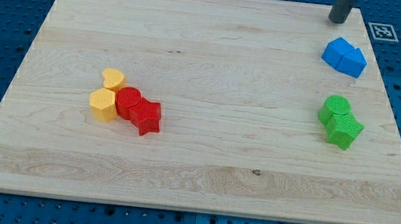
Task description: Move the blue cube to the top left of the green circle
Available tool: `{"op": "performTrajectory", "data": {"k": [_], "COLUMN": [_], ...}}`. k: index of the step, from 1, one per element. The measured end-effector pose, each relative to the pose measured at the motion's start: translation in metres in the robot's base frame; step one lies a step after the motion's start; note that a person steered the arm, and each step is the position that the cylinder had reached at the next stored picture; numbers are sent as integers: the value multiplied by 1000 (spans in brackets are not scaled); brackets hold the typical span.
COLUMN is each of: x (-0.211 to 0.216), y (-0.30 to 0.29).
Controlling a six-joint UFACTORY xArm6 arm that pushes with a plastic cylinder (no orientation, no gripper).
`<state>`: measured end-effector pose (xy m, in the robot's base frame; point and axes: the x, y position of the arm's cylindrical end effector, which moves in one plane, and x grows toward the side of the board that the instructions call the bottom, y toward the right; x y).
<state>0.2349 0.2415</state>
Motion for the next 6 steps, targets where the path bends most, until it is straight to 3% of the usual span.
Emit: {"op": "performTrajectory", "data": {"k": [6], "x": [135], "y": [-28]}}
